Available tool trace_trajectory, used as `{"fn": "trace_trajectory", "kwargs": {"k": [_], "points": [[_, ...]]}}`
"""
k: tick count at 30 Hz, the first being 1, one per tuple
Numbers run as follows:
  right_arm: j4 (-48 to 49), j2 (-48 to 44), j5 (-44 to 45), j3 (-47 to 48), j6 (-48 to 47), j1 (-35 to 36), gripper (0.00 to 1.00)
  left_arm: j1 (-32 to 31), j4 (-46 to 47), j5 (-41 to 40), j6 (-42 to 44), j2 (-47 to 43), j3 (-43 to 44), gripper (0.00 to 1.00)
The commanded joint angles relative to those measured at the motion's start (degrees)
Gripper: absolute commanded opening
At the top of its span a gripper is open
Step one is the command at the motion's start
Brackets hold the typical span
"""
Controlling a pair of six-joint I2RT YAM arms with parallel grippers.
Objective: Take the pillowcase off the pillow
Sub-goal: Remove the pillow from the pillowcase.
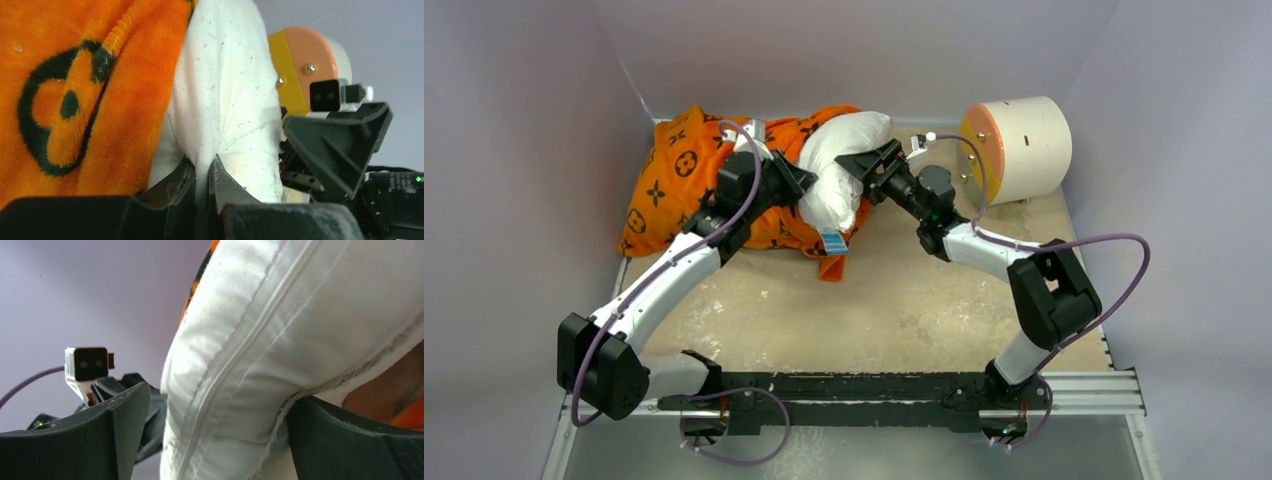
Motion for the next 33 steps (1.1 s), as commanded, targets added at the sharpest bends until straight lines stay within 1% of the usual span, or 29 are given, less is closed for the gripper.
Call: {"fn": "trace_trajectory", "kwargs": {"k": [1,4,6,9,11,13,15,16,17,18,19,20,21,23,24,26,28,29,31,33], "points": [[9.5,-5.8,4.2,1.7,1.5,0.5,0.99,-5.0,4.1,2.4,0.2,-1.1,-2.7,0.00],[11.6,-7.2,5.6,-0.2,2.5,0.6,0.99,-7.4,0.8,0.3,2.1,1.2,-3.1,0.00],[12.5,-7.3,4.7,-0.2,1.4,0.7,0.99,-8.6,1.2,0.0,2.5,2.2,-3.9,0.00],[6.8,-5.8,1.4,4.7,-1.4,1.1,0.99,-10.6,3.0,0.3,2.8,4.0,-4.2,0.00],[4.8,-4.1,0.6,6.7,-2.6,1.9,0.99,-12.6,3.0,0.2,3.6,5.9,-2.8,0.00],[1.9,-2.5,-1.1,8.8,-2.7,2.1,0.99,-14.5,1.3,-1.8,4.7,7.7,-1.5,0.00],[-2.4,-1.5,-2.4,10.2,-3.8,2.1,0.99,-14.7,0.4,-2.3,6.2,8.3,-1.2,0.00],[-2.1,-1.7,-3.5,9.9,-4.1,2.1,0.99,-14.7,-0.5,-3.9,7.2,7.8,-1.0,0.00],[-3.9,-2.5,-4.4,9.6,-4.2,2.1,0.96,-14.6,-1.9,-6.0,8.5,7.0,-0.5,0.00],[-3.5,-3.2,-5.4,8.6,-4.7,2.1,0.86,-14.3,-3.4,-8.1,10.1,6.1,0.2,0.00],[-2.2,-4.0,-6.3,7.3,-5.1,2.1,0.63,-13.7,-5.0,-9.6,11.4,5.3,0.9,0.00],[-1.0,-4.8,-7.1,6.3,-5.2,1.9,0.28,-12.9,-6.0,-10.1,12.3,4.7,1.7,0.00],[-4.2,-5.4,-7.3,6.4,-5.3,1.7,0.01,-11.5,-7.0,-9.2,13.0,4.4,2.5,0.11],[-10.9,-6.7,-7.0,7.5,-9.9,1.3,0.00,-8.1,-10.0,-5.9,13.7,4.6,5.0,0.26],[-13.7,-7.6,-6.2,7.6,-11.5,1.2,0.00,-6.1,-11.7,-3.9,13.8,4.5,6.4,0.32],[-15.9,-10.1,-5.0,5.8,-13.3,0.4,0.00,-2.4,-13.7,-0.3,15.2,2.8,8.7,0.37],[-16.7,-13.0,-5.0,2.5,-14.0,-1.3,0.00,-1.6,-14.6,0.1,19.4,0.1,10.5,0.47],[-17.4,-14.5,-5.3,1.4,-14.3,-2.5,0.00,-1.5,-15.5,-0.3,21.5,-1.1,11.3,0.51],[-19.2,-17.6,-7.3,0.1,-15.5,-5.3,0.00,-0.8,-18.2,-2.1,24.3,-2.1,14.2,0.53],[-23.7,-20.4,-8.0,0.3,-18.8,-7.2,0.00,0.5,-20.5,-6.0,25.4,-2.3,15.8,0.53]]}}
